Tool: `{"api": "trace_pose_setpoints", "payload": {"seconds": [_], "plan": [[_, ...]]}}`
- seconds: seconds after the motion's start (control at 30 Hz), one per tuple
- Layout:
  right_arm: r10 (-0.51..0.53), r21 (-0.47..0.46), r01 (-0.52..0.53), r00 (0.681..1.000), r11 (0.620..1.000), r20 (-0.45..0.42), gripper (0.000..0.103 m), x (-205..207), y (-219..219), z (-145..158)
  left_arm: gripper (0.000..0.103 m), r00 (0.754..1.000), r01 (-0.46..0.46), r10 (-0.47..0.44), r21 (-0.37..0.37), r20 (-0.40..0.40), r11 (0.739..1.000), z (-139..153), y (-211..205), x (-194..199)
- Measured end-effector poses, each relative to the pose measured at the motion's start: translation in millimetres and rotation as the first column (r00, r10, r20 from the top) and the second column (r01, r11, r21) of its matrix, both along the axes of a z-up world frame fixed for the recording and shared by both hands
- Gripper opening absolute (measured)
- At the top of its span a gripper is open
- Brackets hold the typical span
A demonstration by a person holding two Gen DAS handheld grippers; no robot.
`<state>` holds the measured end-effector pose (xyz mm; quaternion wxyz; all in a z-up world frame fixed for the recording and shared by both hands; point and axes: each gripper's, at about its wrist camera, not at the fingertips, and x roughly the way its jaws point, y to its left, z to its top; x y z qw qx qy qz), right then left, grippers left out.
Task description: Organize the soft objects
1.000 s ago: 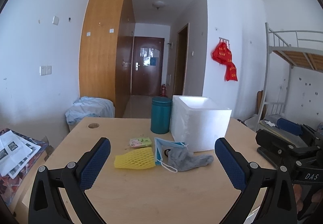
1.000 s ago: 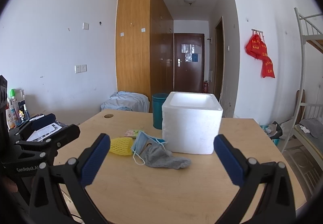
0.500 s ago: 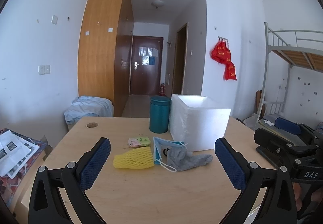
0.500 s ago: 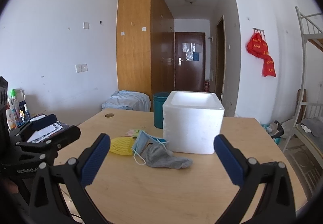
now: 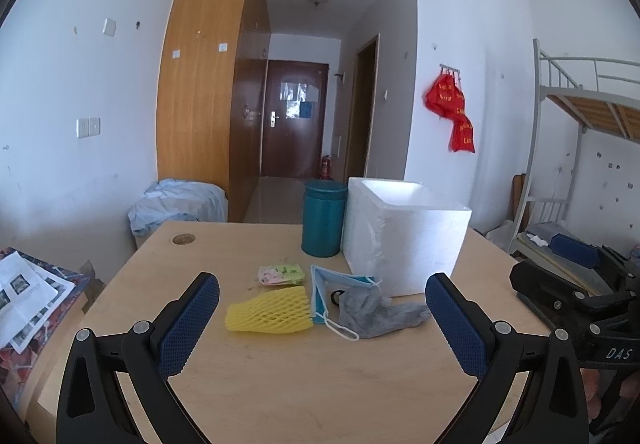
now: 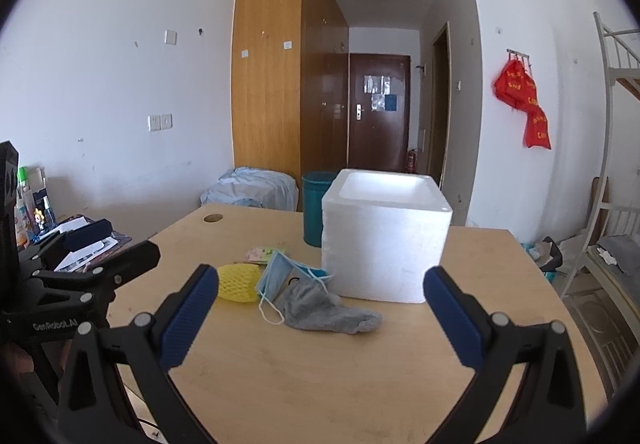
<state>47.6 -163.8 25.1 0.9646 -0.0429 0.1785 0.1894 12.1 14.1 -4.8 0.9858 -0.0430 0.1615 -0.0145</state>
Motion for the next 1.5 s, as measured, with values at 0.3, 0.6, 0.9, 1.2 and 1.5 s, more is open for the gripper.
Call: {"api": "trace_pose_setpoints", "payload": {"seconds": [0.3,0.6,0.9,1.2,1.5], "plan": [[0.019,-0.026,-0.021,0.998,0.999,-0.06,0.103,27,13,-14,0.103,0.998,-0.005,0.005,-0.009,-0.064,1.0,-14,10,33],[0.043,-0.039,-0.049,0.991,0.998,-0.126,0.102,51,24,-26,0.103,0.993,-0.004,0.002,-0.018,-0.116,1.0,-26,19,58],[0.065,-0.055,-0.077,0.979,0.996,-0.192,0.098,72,37,-42,0.103,0.986,-0.011,0.009,-0.012,-0.169,1.0,-40,28,80],[0.063,-0.066,-0.084,0.957,0.994,-0.282,0.093,98,41,-66,0.103,0.969,0.009,-0.015,-0.024,-0.247,1.0,-63,39,111],[0.013,-0.112,-0.054,0.94,0.992,-0.342,0.093,117,35,-86,0.103,0.939,0.019,-0.03,-0.037,-0.344,0.999,-92,40,145]]}}
